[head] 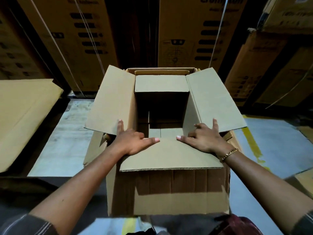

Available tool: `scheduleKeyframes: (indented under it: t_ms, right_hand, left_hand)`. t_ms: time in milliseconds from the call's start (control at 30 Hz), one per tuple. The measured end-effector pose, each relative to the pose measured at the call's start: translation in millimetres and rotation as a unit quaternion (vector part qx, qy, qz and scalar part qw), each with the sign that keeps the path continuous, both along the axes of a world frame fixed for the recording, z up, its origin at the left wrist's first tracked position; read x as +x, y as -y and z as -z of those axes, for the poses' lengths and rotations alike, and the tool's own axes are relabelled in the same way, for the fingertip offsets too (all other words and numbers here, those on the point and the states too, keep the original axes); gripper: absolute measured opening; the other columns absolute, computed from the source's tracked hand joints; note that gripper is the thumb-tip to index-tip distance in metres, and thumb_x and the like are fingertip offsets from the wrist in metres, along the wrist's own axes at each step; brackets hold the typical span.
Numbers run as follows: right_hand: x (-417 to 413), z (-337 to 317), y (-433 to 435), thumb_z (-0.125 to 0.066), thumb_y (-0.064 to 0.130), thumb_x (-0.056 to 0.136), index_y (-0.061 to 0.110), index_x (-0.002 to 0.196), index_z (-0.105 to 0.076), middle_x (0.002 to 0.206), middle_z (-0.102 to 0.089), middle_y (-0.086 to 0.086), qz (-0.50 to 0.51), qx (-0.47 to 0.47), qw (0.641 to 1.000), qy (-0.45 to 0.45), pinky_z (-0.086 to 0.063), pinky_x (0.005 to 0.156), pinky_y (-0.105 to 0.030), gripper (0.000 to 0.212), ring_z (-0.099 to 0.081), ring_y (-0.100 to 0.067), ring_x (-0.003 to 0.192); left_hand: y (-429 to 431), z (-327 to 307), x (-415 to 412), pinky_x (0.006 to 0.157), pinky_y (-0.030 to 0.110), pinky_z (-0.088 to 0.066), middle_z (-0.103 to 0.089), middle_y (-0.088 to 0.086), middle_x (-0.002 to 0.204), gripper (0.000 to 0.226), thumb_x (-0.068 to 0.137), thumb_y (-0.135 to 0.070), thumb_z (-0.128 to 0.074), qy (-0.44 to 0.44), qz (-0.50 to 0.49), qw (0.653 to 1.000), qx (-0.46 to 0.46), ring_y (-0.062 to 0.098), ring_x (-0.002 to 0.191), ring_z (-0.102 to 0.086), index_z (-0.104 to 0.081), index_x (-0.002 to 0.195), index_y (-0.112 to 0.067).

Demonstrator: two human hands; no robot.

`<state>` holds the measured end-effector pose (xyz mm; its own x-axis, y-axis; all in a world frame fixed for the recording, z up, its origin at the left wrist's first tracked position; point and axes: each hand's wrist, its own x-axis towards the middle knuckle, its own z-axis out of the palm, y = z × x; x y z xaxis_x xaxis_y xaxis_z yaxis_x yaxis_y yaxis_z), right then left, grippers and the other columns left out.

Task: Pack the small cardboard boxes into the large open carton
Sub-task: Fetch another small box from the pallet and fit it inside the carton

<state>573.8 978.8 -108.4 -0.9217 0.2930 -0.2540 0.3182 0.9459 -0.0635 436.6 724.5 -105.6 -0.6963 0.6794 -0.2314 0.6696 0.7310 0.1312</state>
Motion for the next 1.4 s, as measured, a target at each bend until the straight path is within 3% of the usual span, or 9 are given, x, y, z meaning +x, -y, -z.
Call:
scheduleKeyframes:
  t_ms: [233,467,600,733,933,1100,1233,1300,1400]
  right_hand:
    - [-0.1,7.3,2.0,-0.007,0.091,0.081,0.029,0.103,-0.078,0.108,-0.068,0.011,0.022,0.027,0.995,-0.094,0.01,0.119,-0.063,0.097,-0.044,-0.005,0.133]
    - [-8.4,3.9,-6.0,-0.01,0.088,0.086,0.03,0.06,-0.054,0.079,-0.061,0.013,0.0,0.005,0.999,-0.032,0.006,0.118,-0.061,0.078,-0.047,-0.009,0.121]
    - [-34.4,-7.1,-16.2,-0.029,0.08,0.09,0.03,0.08,-0.062,0.083,-0.062,0.011,-0.02,0.053,0.998,-0.017,-0.017,0.113,-0.053,0.061,-0.058,-0.015,0.109]
    - [-78.0,-17.4,-40.0,-0.049,0.069,0.09,0.028,0.126,-0.059,0.121,-0.063,0.001,-0.037,0.086,0.995,-0.022,-0.031,0.102,-0.045,0.055,-0.053,-0.021,0.122]
    - [-167.6,-18.5,-83.9,-0.058,0.062,0.09,0.021,0.142,-0.046,0.143,-0.051,-0.006,0.01,0.131,0.99,-0.057,-0.038,0.106,-0.047,0.068,-0.044,-0.028,0.133]
    - [-219.6,-17.0,-118.9,-0.057,0.063,0.086,0.025,0.123,-0.057,0.133,-0.058,-0.004,-0.012,0.183,0.98,-0.074,-0.039,0.101,-0.047,0.053,-0.049,-0.028,0.124]
    - [-238.0,-36.4,-150.6,-0.049,0.066,0.081,0.027,0.112,-0.066,0.115,-0.069,-0.003,0.055,0.046,0.975,-0.211,-0.045,0.091,-0.044,0.053,-0.061,-0.029,0.108]
    - [-248.7,-41.4,-165.0,-0.049,0.067,0.087,0.025,0.114,-0.064,0.106,-0.071,-0.001,0.127,-0.056,0.939,-0.314,-0.052,0.087,-0.045,0.052,-0.066,-0.028,0.099]
    - [-275.1,-42.3,-181.5,-0.043,0.072,0.091,0.024,0.124,-0.056,0.1,-0.072,0.004,0.206,-0.132,0.91,-0.333,-0.055,0.09,-0.047,0.059,-0.07,-0.027,0.097]
  left_hand:
    - [-0.3,8.9,2.2,0.12,0.058,0.002,-0.059,-0.008,0.06,0.083,0.086,-0.09,-0.012,-0.073,-0.014,0.994,0.077,0.011,0.076,-0.06,-0.059,0.061,-0.026]
    - [-1.3,3.2,-5.7,0.122,0.056,0.004,-0.061,-0.006,0.066,0.08,0.09,-0.086,-0.01,-0.037,-0.006,0.998,0.045,0.012,0.087,-0.06,-0.063,0.069,-0.029]
    - [-8.7,-5.6,-29.2,0.12,0.054,-0.013,-0.069,-0.002,0.109,0.075,0.09,-0.084,-0.017,-0.074,0.022,0.997,-0.004,0.02,0.124,-0.053,-0.069,0.1,-0.031]
    - [-28.0,-17.6,-70.9,0.121,0.054,-0.01,-0.045,0.006,0.153,0.071,0.091,-0.076,-0.038,-0.074,0.012,0.996,-0.056,0.027,0.149,-0.025,-0.053,0.14,-0.027]
    - [-62.5,-22.7,-144.8,0.122,0.054,-0.012,-0.031,0.011,0.162,0.081,0.091,-0.07,-0.05,-0.074,-0.063,0.995,0.024,0.034,0.152,-0.017,-0.035,0.153,-0.021]
    - [-88.9,-35.2,-195.8,0.118,0.05,-0.018,-0.035,0.011,0.159,0.073,0.095,-0.05,-0.057,-0.046,-0.11,0.987,0.105,0.033,0.147,-0.027,-0.031,0.155,-0.018]
    - [-109.1,-41.9,-235.3,0.119,0.05,-0.021,-0.035,0.011,0.159,0.075,0.094,-0.038,-0.06,-0.04,-0.177,0.958,0.22,0.031,0.146,-0.032,-0.026,0.157,-0.017]
    - [-120.4,-39.9,-256.6,0.12,0.05,-0.025,-0.04,0.008,0.158,0.075,0.093,-0.039,-0.062,-0.03,-0.215,0.935,0.28,0.029,0.145,-0.036,-0.028,0.157,-0.017]
    - [-139.9,-35.7,-286.9,0.12,0.051,-0.027,-0.04,0.007,0.159,0.076,0.095,-0.045,-0.061,0.003,-0.235,0.925,0.299,0.03,0.145,-0.039,-0.026,0.157,-0.017]
